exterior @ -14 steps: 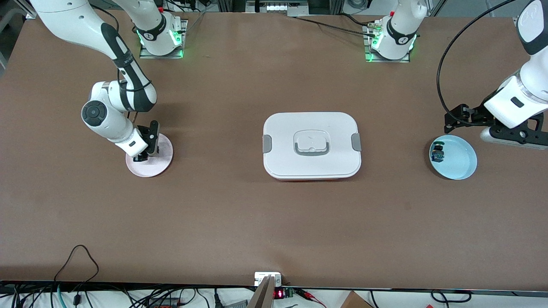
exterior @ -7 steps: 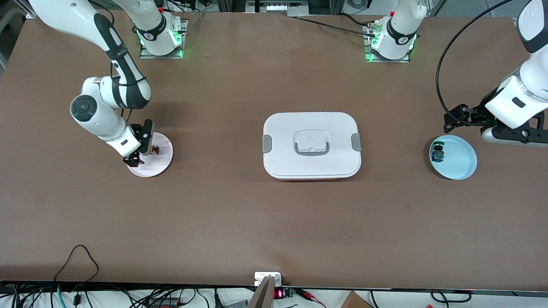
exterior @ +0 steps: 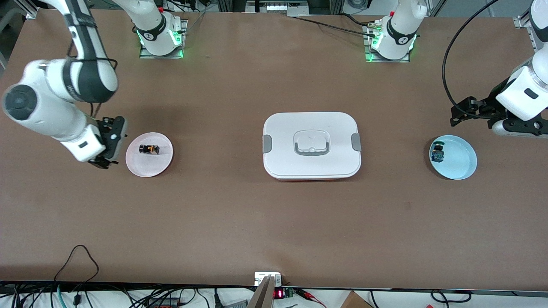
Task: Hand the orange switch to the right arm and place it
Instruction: 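Open the right gripper and lift it off the plate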
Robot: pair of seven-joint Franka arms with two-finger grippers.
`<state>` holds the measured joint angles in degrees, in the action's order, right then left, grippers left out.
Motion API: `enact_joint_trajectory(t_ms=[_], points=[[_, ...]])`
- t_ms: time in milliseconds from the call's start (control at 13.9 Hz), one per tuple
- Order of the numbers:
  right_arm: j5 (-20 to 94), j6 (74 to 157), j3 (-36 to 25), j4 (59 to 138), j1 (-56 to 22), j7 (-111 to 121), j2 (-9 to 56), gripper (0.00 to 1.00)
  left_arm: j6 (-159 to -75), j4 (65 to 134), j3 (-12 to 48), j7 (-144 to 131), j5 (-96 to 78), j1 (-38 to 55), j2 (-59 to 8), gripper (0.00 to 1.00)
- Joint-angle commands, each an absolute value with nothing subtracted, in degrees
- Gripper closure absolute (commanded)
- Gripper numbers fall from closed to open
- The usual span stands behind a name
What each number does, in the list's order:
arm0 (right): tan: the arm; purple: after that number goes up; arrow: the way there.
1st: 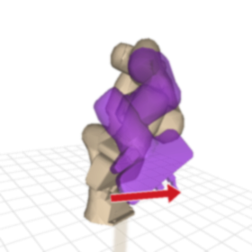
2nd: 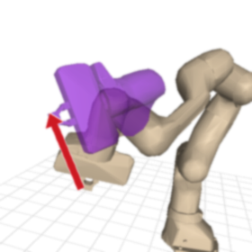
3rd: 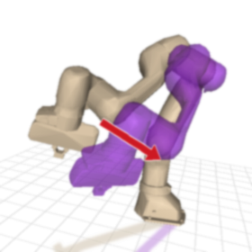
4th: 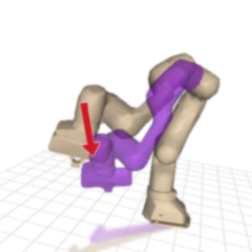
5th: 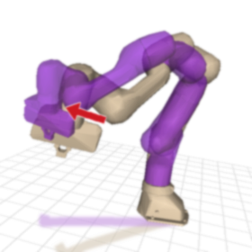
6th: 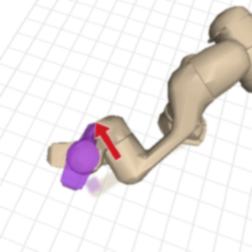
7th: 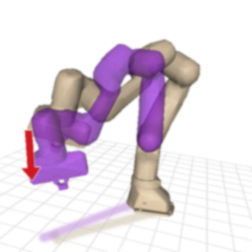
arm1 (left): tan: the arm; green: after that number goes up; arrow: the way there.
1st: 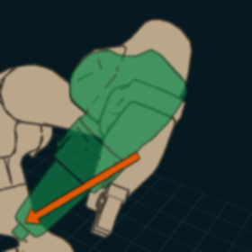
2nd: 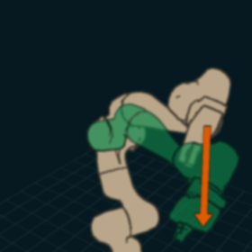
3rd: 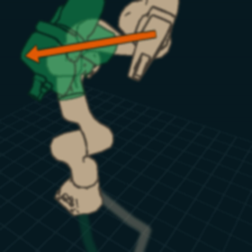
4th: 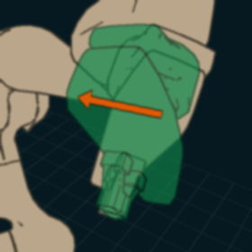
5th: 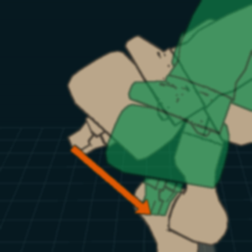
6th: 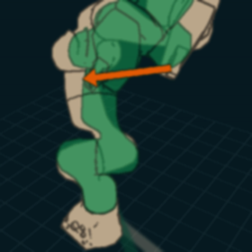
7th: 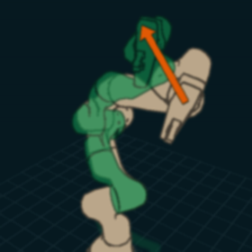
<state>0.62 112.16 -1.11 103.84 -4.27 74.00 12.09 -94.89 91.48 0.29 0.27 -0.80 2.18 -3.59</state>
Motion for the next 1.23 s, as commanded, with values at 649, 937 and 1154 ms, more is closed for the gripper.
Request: enact_joint_trajectory(t_ms=[649, 937, 1154], points=[[7.8, 83.1, -0.7, 86.9, -6.2, 8.3, 11.9, 0.00, -93.4, 90.4, 0.5, -0.2, -1.0, 2.1, -3.4, 0.00], [6.8, 84.6, -1.3, 85.0, -4.8, 7.6, 12.4, 0.00, -93.4, 90.4, 0.5, -0.2, -0.9, 2.2, -3.4, 0.00], [2.7, 88.9, -2.2, 85.1, -3.8, 5.1, 12.2, 0.00, -93.4, 90.4, 0.7, -0.2, -1.0, 2.3, -3.4, 0.00]])
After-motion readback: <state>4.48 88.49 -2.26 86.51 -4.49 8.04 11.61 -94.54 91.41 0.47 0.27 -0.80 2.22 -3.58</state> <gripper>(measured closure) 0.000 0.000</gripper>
